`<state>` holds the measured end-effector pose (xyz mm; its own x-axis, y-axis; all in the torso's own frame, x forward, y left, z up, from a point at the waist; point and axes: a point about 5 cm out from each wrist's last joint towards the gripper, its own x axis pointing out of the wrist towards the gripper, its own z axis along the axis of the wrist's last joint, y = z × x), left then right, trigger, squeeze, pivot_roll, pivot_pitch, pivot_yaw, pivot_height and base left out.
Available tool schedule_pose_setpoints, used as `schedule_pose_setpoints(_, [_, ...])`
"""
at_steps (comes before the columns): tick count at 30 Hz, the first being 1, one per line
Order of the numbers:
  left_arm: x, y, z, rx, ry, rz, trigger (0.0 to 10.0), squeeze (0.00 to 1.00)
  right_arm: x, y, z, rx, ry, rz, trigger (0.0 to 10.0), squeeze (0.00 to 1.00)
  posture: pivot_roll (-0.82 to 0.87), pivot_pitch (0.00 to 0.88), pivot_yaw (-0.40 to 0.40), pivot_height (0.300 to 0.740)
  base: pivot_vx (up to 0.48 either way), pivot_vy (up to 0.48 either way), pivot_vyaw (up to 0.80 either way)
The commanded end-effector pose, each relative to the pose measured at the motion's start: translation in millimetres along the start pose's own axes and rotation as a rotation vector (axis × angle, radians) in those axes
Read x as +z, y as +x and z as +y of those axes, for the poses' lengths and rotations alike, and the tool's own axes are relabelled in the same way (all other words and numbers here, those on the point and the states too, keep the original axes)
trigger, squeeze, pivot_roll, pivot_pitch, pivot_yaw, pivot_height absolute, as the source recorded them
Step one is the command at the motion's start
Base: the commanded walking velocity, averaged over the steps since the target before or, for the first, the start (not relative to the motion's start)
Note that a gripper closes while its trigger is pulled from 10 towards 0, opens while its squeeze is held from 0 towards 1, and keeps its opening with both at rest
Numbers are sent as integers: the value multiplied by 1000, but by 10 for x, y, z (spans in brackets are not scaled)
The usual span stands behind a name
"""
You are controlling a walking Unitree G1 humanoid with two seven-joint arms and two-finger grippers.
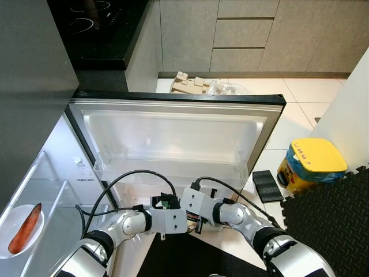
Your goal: Restocking fridge
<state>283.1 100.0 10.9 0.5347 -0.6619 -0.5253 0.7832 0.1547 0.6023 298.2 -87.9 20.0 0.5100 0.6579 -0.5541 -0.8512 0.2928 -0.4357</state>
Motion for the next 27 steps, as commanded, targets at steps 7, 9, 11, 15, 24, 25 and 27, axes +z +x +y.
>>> schedule_pose_setpoints(7, [107, 4, 417, 217, -30, -30, 10000, 0, 47, 102, 328, 144, -61, -14, 10000, 0, -174, 92, 13, 715, 0, 0, 0])
schedule_pose_setpoints(9, [129, -7, 422, 196, -84, -70, 10000, 0, 0, 85, 347, 148, -55, 3, 10000, 0, -172, 92, 12, 715, 0, 0, 0])
schedule_pose_setpoints(11, [125, -18, 378, 126, -132, -96, 10000, 0, -39, 67, 361, 152, -51, 17, 10000, 0, -171, 93, 11, 715, 0, 0, 0])
schedule_pose_setpoints(15, [-69, -112, 170, -111, -71, -3, 10000, 0, -99, 38, 373, 151, -42, 36, 10000, 0, -169, 94, 12, 715, 0, 0, 0])
schedule_pose_setpoints(24, [-125, -148, 172, -125, -43, 28, 10000, 0, -94, 36, 368, 147, -43, 30, 10000, 0, -164, 94, 15, 715, 0, 0, 0])
schedule_pose_setpoints(25, [-108, -111, 132, -128, -47, 36, 10000, 0, -48, 57, 350, 141, -47, 14, 10000, 0, -169, 94, 17, 715, 0, 0, 0])
schedule_pose_setpoints(27, [-96, -80, 103, -125, -48, 46, 10000, 0, -9, 73, 334, 136, -51, -1, 10000, 0, -169, 94, 17, 715, 0, 0, 0])
